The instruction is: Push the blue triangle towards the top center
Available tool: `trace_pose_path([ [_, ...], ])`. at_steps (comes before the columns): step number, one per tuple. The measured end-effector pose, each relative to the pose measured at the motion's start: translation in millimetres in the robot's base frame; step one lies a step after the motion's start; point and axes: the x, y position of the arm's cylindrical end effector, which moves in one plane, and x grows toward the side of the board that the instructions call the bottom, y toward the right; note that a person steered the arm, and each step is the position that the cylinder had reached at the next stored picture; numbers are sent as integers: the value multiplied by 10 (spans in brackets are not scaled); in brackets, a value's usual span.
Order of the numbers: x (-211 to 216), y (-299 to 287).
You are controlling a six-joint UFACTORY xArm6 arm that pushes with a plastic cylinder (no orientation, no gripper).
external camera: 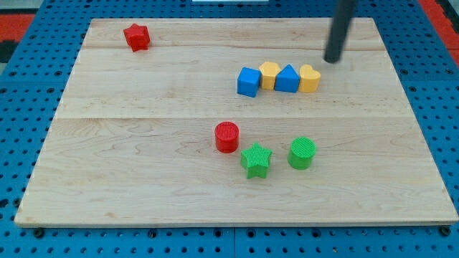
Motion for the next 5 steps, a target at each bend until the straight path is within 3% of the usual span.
trace_pose_path([
  [1, 533, -64],
  [2, 442, -745],
  [3, 0, -1154],
  [4, -23, -1300],
  [5, 288, -1359],
])
